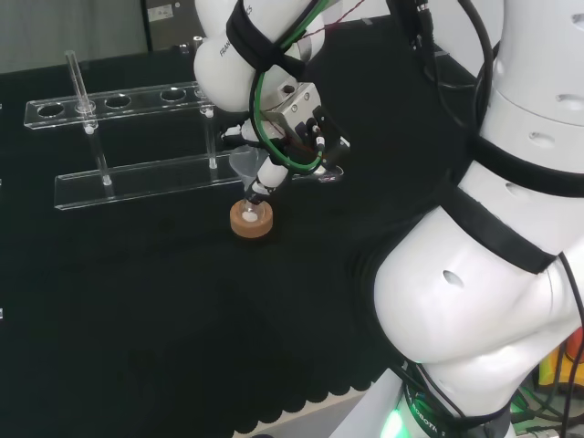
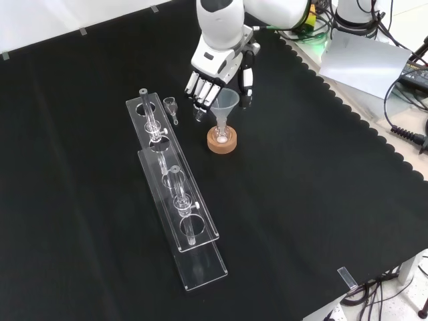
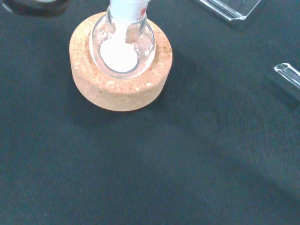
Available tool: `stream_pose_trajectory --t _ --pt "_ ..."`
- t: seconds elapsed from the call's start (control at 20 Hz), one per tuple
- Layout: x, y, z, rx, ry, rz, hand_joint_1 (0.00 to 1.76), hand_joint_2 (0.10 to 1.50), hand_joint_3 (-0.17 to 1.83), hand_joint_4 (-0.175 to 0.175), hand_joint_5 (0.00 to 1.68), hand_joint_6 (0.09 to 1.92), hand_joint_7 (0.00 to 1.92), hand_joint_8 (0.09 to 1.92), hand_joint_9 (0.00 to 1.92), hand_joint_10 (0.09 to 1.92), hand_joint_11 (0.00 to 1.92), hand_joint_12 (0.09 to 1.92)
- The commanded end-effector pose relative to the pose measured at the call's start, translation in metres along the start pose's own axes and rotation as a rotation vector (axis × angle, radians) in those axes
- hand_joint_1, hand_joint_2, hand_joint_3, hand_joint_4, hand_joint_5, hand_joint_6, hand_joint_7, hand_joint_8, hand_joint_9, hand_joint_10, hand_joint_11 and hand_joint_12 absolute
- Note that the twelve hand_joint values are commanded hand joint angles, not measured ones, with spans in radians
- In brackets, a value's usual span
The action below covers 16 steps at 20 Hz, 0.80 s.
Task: Remove the funnel from the round-bottom flask.
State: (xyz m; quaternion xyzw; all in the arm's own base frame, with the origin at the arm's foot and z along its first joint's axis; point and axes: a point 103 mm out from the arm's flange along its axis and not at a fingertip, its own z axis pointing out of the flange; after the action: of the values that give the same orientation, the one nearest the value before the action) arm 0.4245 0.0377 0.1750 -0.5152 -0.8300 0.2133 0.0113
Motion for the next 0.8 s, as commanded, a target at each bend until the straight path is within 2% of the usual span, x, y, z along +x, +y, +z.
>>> stream_pose_trajectory --t 0.05,0.25,0.35,0.55,0.8 --pt "0.001 0.000 -0.005 -0.032 -0.024 -0.007 0.70 0.74 0.31 -0.054 0.34 0.09 0.42 0.64 0.78 0.51 0.44 1.31" --pt "0.001 -0.002 -0.008 -0.061 -0.056 0.001 0.76 0.72 0.40 -0.035 0.55 0.09 0.68 0.64 0.94 0.47 0.49 1.28" --pt "0.003 -0.002 -0.010 -0.071 -0.072 0.000 0.79 0.71 0.44 -0.027 0.63 0.21 0.76 0.64 1.02 0.43 0.52 1.26" --pt "0.002 -0.003 -0.023 -0.085 -0.088 -0.002 0.81 0.70 0.50 -0.021 0.59 0.56 0.80 0.65 1.09 0.37 0.56 1.25" --pt "0.000 -0.007 -0.052 -0.114 -0.098 0.002 0.82 0.69 0.51 -0.022 0.57 0.66 0.81 0.66 1.10 0.37 0.58 1.24"
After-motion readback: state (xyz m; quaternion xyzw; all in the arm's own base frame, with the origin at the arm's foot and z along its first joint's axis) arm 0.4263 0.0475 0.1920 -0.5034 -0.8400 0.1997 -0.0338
